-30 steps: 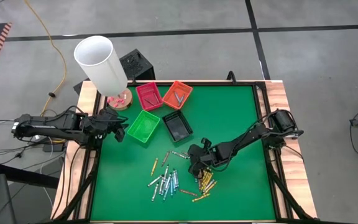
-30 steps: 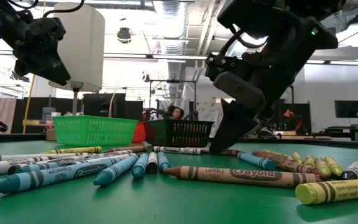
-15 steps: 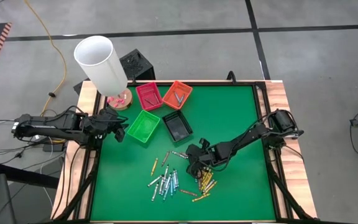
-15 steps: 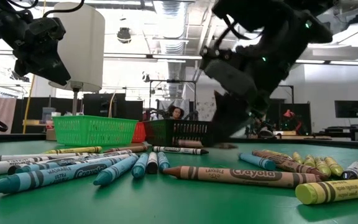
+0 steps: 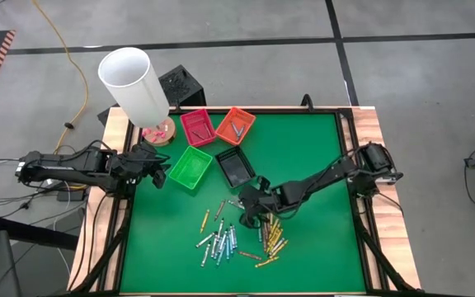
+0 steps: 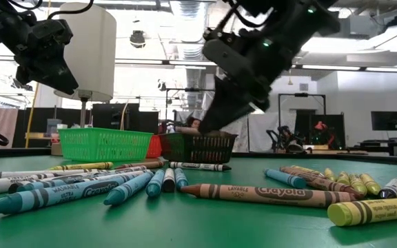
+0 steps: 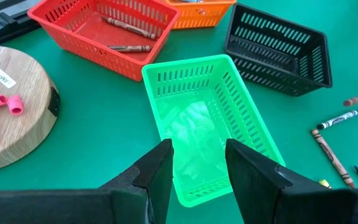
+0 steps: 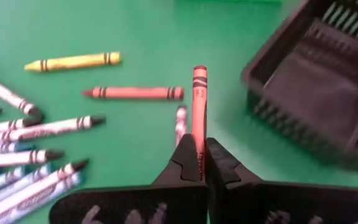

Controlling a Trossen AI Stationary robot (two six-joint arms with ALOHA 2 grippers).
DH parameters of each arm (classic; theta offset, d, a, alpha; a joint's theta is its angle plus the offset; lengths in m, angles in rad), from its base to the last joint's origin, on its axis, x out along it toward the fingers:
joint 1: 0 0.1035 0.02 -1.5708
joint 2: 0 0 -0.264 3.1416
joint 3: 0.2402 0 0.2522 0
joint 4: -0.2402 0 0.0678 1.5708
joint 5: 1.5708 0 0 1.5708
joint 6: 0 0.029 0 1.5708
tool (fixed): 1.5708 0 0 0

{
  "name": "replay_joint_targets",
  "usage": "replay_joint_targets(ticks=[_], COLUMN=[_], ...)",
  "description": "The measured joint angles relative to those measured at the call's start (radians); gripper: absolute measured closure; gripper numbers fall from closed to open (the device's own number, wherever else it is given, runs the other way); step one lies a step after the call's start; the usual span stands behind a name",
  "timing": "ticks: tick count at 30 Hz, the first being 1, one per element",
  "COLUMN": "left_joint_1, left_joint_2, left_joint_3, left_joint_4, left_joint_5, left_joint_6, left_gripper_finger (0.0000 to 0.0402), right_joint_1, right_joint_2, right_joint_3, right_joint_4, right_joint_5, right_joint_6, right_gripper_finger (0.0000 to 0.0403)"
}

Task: Sort crayons
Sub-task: Put the brown crayon into the red bin

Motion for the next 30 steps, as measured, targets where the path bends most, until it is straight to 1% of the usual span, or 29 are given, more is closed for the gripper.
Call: replay_joint_targets(ticks=[7,18,24,30], left_joint_1=[0.0,0.0,0.0,0.0], left_joint_2=[0.0,0.0,0.0,0.0], left_joint_3=[0.0,0.0,0.0,0.0], left_joint_4=[0.0,0.0,0.0,0.0], left_joint_5=[0.0,0.0,0.0,-0.007], left_joint_6=[0.0,0.0,0.011,0.011], left_gripper_finger=[0.0265,0.0265,0.0265,0.0265], right_joint_1=[-0.081,-0.234,-0.325,-0.397], right_joint_2=[0.0,0.001,0.022,0.023], right_joint_3=[0.046,0.052,0.054,0.054], right_joint_4=[0.044,0.357,0.469,0.514], right_joint_5=[0.002,0.003,-0.056,-0.075], right_joint_6=[-0.094,-0.236,-0.247,-0.251], right_gripper_finger=[0.0401,0.0401,0.0401,0.0401])
